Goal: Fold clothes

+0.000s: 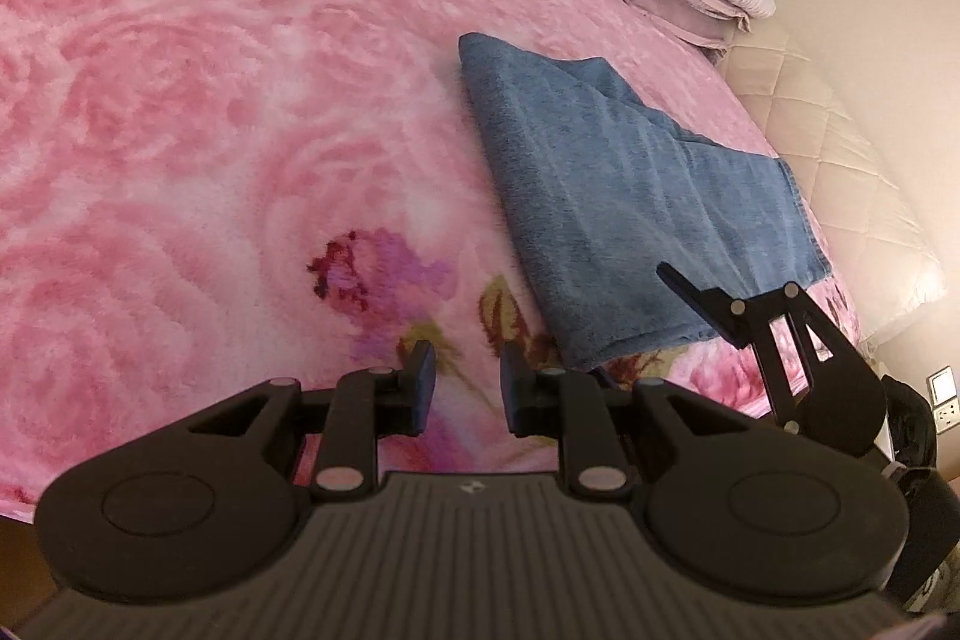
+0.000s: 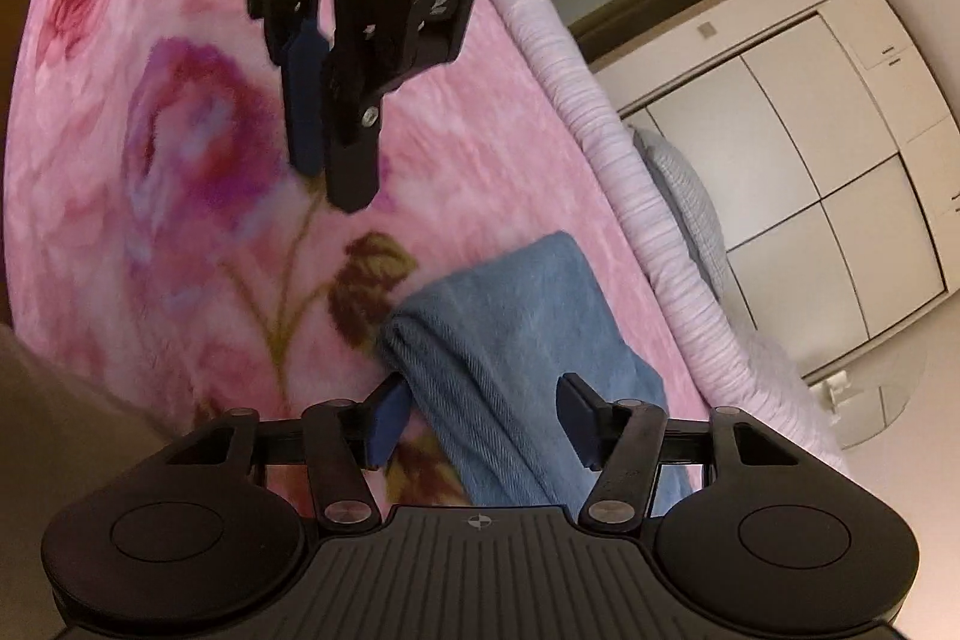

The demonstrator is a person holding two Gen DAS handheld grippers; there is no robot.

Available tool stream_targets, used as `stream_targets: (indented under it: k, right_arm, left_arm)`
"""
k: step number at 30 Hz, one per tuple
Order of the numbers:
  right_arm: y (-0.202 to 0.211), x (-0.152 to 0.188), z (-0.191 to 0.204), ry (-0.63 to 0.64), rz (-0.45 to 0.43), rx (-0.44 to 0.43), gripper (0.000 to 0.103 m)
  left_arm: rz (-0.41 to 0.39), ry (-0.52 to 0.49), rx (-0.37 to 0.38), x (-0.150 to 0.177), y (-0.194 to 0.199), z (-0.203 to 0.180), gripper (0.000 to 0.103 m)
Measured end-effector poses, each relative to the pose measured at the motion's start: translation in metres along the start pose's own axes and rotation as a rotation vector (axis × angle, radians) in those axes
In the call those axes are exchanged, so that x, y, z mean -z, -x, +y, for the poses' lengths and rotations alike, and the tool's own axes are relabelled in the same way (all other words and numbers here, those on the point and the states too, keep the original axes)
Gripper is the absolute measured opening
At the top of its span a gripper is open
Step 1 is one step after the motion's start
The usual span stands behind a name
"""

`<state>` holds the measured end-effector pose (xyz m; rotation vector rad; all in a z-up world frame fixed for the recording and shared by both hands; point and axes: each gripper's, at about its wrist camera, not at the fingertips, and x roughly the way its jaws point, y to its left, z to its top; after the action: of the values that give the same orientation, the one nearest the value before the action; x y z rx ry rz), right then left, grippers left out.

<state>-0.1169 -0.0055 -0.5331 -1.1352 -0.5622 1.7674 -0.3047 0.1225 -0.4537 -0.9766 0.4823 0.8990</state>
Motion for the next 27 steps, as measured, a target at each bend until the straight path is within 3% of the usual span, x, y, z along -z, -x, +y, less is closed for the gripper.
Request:
stream_targets:
  k: [1,5,6,9,11,14,18,21,24,25,27]
  right_arm:
    - [-0.002,0.001,-0.003,-0.02,-0.006,-0.014,0.033]
    - [0.002,0.008,-0.029,-0.188,-0.073,-0.049,0.021]
    - [0.006,0.009,-0.044,-0.283,-0.094,-0.06,0.019]
    - [0.023,0.027,-0.117,-0.748,-0.172,-0.109,0.018]
    - [0.043,0.059,-0.171,-1.099,-0.232,-0.128,0.018]
    - [0.072,0.123,-0.228,-1.471,-0.315,-0.078,0.018]
    - [0.099,0.209,-0.263,-1.727,-0.317,0.087,0.018]
    - [0.099,0.275,-0.267,-1.897,-0.235,0.221,0.018]
    - [0.081,0.343,-0.257,-2.186,-0.096,0.283,0.021]
    - [0.085,0.359,-0.255,-2.262,-0.131,0.26,0.023]
    - [0.088,0.362,-0.252,-2.307,-0.254,0.226,0.04]
  left_arm:
    - [-0.012,0.001,0.001,-0.003,0.001,-0.002,0.018]
    - [-0.059,0.003,0.007,-0.017,0.003,-0.009,0.017]
    - [-0.071,0.004,0.008,-0.02,0.003,-0.011,0.017]
    - [-0.112,-0.019,0.037,-0.035,0.003,-0.026,0.017]
    - [-0.13,-0.064,0.087,-0.048,-0.004,-0.048,0.017]
    - [-0.145,-0.135,0.168,-0.063,-0.024,-0.085,0.017]
    - [-0.125,-0.234,0.276,-0.078,-0.076,-0.14,0.018]
    - [-0.096,-0.288,0.332,-0.086,-0.124,-0.181,0.018]
    - [-0.053,-0.332,0.338,-0.086,-0.172,-0.213,0.018]
    - [-0.028,-0.346,0.328,-0.084,-0.185,-0.221,0.018]
    - [0.004,-0.376,0.325,-0.078,-0.198,-0.228,0.018]
